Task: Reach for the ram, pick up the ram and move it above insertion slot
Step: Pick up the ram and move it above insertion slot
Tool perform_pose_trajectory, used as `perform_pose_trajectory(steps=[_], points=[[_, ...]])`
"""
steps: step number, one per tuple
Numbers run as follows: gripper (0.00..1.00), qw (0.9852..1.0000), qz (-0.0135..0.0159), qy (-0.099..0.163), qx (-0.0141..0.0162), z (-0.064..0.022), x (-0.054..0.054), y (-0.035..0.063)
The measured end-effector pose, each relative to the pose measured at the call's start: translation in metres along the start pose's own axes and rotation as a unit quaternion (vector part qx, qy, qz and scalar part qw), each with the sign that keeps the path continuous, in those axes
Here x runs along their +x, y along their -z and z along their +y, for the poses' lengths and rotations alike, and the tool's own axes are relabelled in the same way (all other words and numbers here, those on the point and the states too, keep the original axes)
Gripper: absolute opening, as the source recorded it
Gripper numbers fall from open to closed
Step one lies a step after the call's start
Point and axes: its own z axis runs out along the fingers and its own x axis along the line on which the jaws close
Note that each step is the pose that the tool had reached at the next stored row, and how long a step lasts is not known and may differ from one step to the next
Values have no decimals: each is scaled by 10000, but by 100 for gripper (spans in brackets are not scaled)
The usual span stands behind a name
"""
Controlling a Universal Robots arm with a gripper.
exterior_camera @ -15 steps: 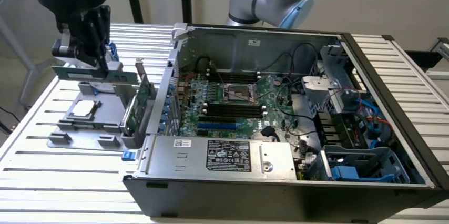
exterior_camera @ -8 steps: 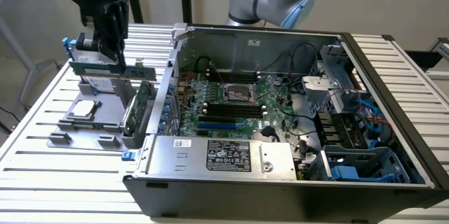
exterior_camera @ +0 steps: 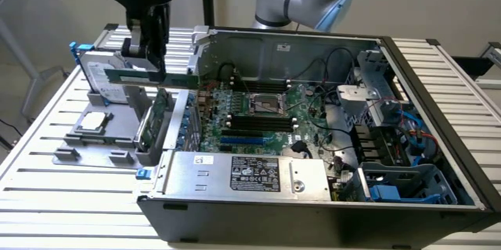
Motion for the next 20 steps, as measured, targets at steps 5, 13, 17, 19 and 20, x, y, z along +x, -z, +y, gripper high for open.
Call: perform_pose_trajectory(steps=[5, 13, 17, 19, 20], points=[[13, 10000, -60, 7, 1, -230, 3, 18], [13, 9999, -129, 18, 2, -581, 8, 46], [13, 9999, -131, 20, 2, -726, 10, 53], [13, 9999, -131, 20, 3, -795, 9, 51], [13, 9999, -131, 20, 5, -829, 7, 48]])
